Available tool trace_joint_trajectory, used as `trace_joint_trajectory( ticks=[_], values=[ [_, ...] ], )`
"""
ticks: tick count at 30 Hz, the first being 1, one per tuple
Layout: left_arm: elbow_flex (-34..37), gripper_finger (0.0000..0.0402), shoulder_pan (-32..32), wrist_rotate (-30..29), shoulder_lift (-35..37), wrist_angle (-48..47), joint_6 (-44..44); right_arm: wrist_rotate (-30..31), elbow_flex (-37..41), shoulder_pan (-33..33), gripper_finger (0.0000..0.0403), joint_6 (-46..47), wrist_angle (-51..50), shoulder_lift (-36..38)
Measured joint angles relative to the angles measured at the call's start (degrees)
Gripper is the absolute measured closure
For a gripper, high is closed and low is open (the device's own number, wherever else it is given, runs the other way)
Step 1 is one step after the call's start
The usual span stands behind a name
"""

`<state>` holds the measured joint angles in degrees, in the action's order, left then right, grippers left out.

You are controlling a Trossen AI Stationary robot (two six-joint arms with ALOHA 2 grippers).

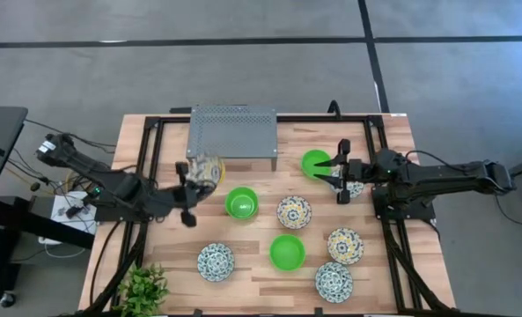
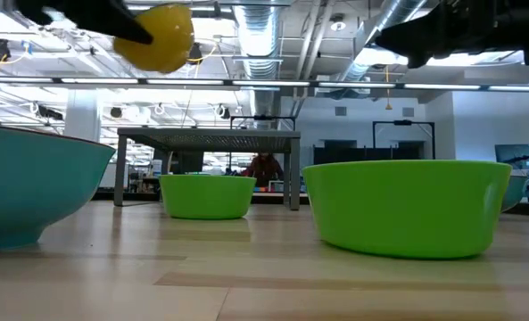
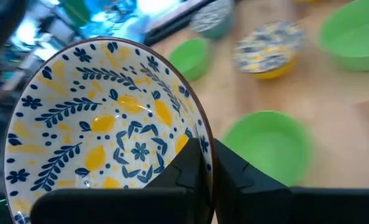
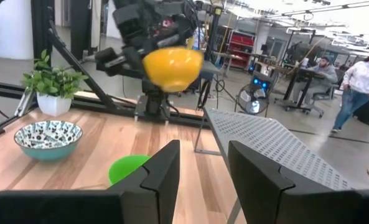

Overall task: Pick & Place Mini bowls
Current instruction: Put the left yellow patterned bowl on the shelf

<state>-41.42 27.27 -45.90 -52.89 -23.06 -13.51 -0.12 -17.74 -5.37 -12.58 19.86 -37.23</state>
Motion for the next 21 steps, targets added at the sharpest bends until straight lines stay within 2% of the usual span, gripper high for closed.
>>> trace_joint_trajectory(
  ticks=[7,10,13,15,21],
  values=[
    [-1.5,0.038,-17.0,3.1,0.1,-0.6,-1.3,0.0,0.0,0.0,0.0269,0.0,3.5,-2.2],
    [-1.5,0.0384,-25.5,8.3,-0.1,-0.6,-1.2,0.0,0.0,0.0,0.0269,0.0,4.4,-2.6],
    [-1.5,0.0384,-33.1,16.3,-0.1,-0.6,0.7,0.0,0.0,0.0,0.0271,0.1,4.8,-2.6],
    [-1.5,0.0381,-36.8,19.6,-0.1,-0.7,3.0,-0.1,0.0,0.0,0.0272,0.1,4.8,-2.6],
    [-1.5,0.0382,-43.3,21.3,-0.1,-2.7,2.2,-0.1,0.0,1.1,0.0275,0.1,4.6,-3.0]
  ],
)
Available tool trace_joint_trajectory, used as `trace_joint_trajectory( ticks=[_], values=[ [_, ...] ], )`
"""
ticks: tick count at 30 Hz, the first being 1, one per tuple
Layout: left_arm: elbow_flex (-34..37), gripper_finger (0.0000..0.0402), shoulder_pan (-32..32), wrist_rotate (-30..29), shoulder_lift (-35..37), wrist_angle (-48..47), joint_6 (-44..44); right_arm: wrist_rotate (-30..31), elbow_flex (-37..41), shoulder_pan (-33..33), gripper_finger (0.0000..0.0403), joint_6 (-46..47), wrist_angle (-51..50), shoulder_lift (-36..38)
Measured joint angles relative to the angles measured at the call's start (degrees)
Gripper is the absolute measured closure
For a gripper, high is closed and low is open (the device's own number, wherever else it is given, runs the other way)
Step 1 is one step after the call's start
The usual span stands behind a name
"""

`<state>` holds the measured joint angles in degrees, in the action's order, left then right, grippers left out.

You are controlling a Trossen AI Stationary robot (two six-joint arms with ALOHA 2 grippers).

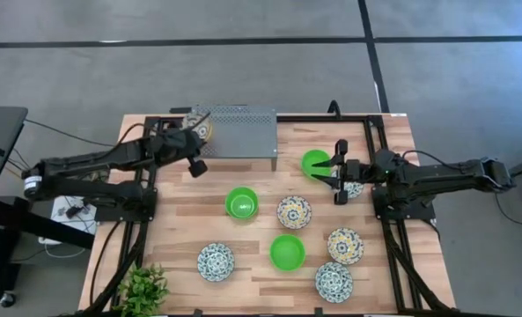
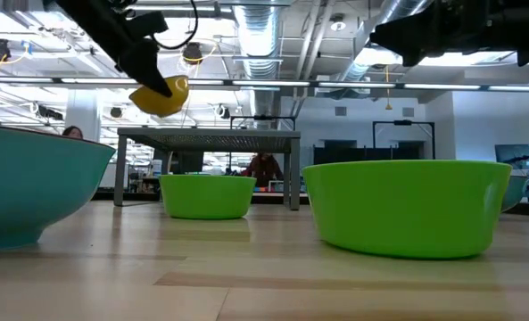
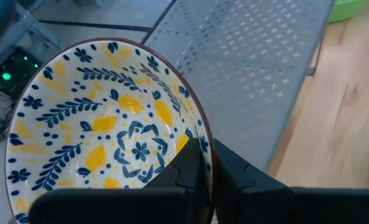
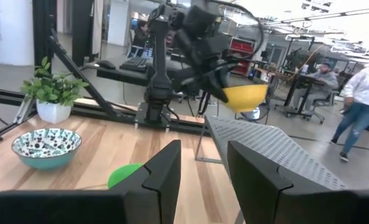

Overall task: Pick & Place Mini bowls
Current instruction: Put the left yellow patterned bowl on the shelf

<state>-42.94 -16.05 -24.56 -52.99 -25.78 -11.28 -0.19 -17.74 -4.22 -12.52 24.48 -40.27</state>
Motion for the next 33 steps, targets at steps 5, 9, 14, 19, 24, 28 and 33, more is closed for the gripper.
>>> trace_joint_trajectory(
  ticks=[5,9,14,19,24,28,33],
  values=[
    [0.0,0.038,-3.3,2.1,-1.9,-1.8,0.0,0.0,0.0,1.3,0.0275,0.0,-0.1,-0.3],
    [0.0,0.038,-4.5,2.0,-4.9,-1.8,0.0,0.0,0.0,2.2,0.0276,0.0,0.0,-0.7],
    [0.0,0.0377,-5.3,1.2,-7.8,-0.9,-0.3,0.0,0.0,3.2,0.0274,0.1,0.0,-1.4],
    [0.0,0.0369,-5.3,0.4,-8.0,-1.2,-0.5,0.0,0.0,3.3,0.0274,0.1,-0.3,-2.2],
    [0.0,0.0353,-5.4,0.3,-7.7,-1.7,-0.6,0.0,0.0,3.3,0.0274,0.1,-0.3,-2.7],
    [0.0,0.0333,-5.4,0.1,-7.7,-1.4,-2.2,0.0,0.0,3.3,0.0274,0.1,0.0,-3.0],
    [0.0,0.031,-5.4,-2.2,-7.7,-1.1,-2.4,0.0,0.0,3.3,0.0274,0.1,0.1,-3.0]
  ],
)
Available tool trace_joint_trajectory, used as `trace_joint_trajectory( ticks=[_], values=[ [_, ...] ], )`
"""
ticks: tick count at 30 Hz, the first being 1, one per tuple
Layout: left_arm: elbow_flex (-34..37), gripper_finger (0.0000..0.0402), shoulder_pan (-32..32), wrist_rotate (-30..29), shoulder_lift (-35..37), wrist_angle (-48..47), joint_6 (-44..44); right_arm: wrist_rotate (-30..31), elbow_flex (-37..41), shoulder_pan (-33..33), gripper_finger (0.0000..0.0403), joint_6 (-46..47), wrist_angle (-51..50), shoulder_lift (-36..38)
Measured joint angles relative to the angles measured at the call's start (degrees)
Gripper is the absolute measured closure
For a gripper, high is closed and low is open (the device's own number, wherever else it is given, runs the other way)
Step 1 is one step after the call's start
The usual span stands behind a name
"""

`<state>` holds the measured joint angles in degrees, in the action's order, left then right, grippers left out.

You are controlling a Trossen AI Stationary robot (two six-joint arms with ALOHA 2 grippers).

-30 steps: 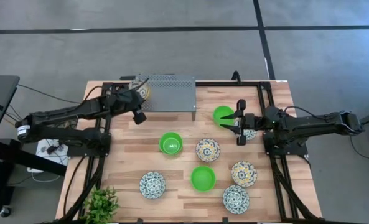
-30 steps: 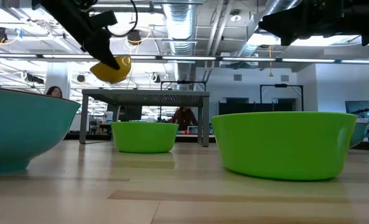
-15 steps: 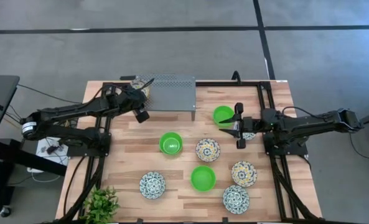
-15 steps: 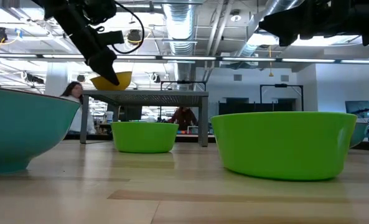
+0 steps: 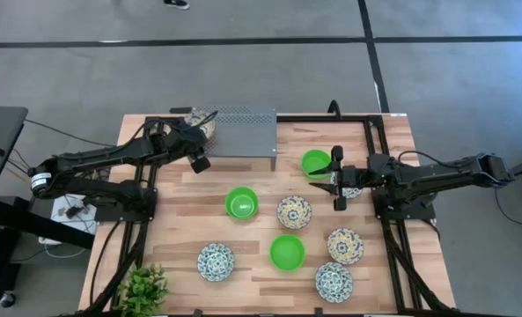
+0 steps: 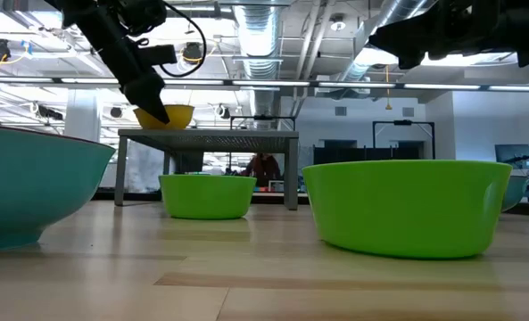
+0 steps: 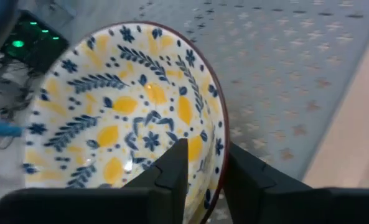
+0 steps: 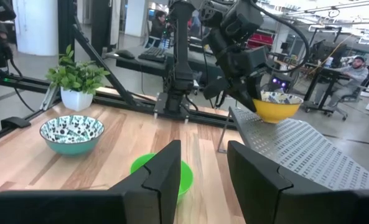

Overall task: Pick & Place Mini bowls
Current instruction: Put the left yellow patterned bowl on the shelf, then stack the left yellow patterned bowl on the yellow patterned bowl on the shelf

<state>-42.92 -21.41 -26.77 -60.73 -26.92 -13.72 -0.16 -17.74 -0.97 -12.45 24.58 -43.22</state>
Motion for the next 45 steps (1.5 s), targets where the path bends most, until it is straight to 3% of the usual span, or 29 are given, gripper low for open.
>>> trace_joint_trajectory(
  ticks=[13,26,28,34,45],
  values=[
    [0.0,0.0229,0.2,-2.9,0.0,2.1,-1.8,0.0,0.0,0.0,0.0271,1.9,-0.1,0.0],
    [0.1,0.018,6.2,-5.0,5.2,7.7,-5.8,0.0,-3.0,-0.1,0.0212,2.0,0.5,-7.8],
    [0.1,0.0179,8.4,-4.5,6.8,9.0,-5.5,0.0,-5.0,0.2,0.0211,2.0,-1.9,-10.2],
    [0.1,0.0179,16.5,4.3,9.2,11.6,-2.0,0.0,-12.7,1.6,0.022,4.3,-15.4,-18.1],
    [0.1,0.0179,26.6,4.5,8.1,11.5,-0.3,-2.1,-23.1,11.3,0.0236,11.0,-38.0,-29.1]
  ],
)
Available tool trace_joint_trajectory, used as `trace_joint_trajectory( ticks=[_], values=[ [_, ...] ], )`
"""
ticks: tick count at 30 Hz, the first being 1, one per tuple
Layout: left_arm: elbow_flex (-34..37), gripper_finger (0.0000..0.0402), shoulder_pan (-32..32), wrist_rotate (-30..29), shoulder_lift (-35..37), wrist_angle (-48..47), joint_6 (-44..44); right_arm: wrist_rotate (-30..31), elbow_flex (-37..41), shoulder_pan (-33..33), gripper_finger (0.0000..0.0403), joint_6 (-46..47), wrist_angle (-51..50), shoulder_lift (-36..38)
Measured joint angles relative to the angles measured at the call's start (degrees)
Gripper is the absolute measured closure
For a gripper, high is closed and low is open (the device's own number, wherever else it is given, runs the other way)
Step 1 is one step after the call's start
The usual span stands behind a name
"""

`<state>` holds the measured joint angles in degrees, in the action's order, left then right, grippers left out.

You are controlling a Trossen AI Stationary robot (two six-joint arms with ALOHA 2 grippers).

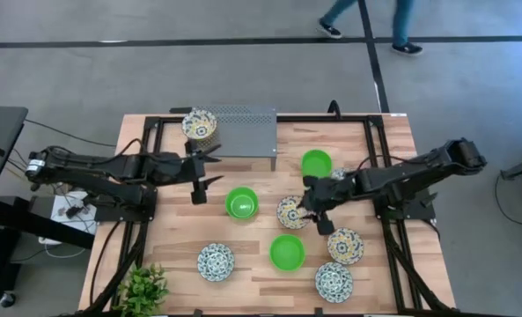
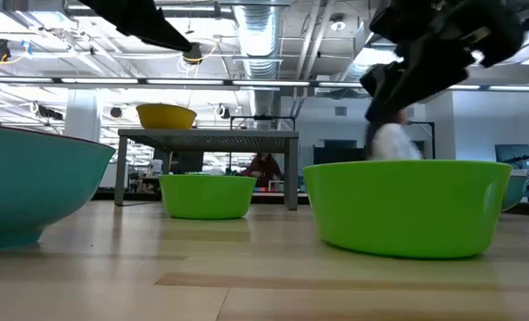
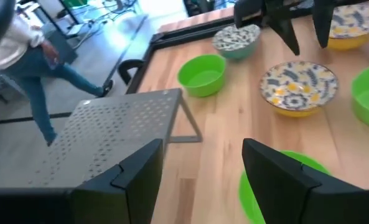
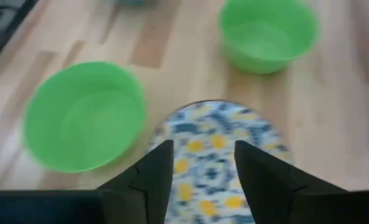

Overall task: Pick & Place Mini bowls
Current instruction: Stack the left yellow patterned bowl on the yellow patterned bowl on the shelf

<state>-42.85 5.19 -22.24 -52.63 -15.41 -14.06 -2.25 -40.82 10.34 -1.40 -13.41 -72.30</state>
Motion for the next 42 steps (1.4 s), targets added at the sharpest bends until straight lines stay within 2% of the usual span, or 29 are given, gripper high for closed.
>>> trace_joint_trajectory(
  ticks=[8,20,24,31,33,37,42],
  values=[
    [0.0,0.0179,0.9,0.0,-1.3,0.2,1.0,-1.0,-2.0,5.0,0.0238,0.5,-3.8,-6.0],
    [0.0,0.0179,0.9,0.0,-2.5,0.6,1.1,1.3,-2.0,3.7,0.0243,-3.6,-5.2,-14.2],
    [0.0,0.0179,0.9,0.0,-2.5,0.6,1.1,1.4,-2.0,3.7,0.0276,-7.6,-4.9,-15.5],
    [0.0,0.0179,0.9,0.0,-2.5,0.9,1.1,3.2,-2.2,3.7,0.0385,-13.8,-3.6,-15.0],
    [0.0,0.0179,0.9,0.0,-2.5,1.0,1.1,3.0,-2.1,3.7,0.0391,-16.0,-3.7,-14.4],
    [0.0,0.0179,0.9,1.4,-2.6,1.8,1.7,3.6,-2.6,3.8,0.0377,-20.8,-4.9,-12.6],
    [0.0,0.0179,0.9,11.9,-2.7,4.6,2.8,3.9,-6.0,2.9,0.0394,-29.8,-5.8,-11.8]
  ],
)
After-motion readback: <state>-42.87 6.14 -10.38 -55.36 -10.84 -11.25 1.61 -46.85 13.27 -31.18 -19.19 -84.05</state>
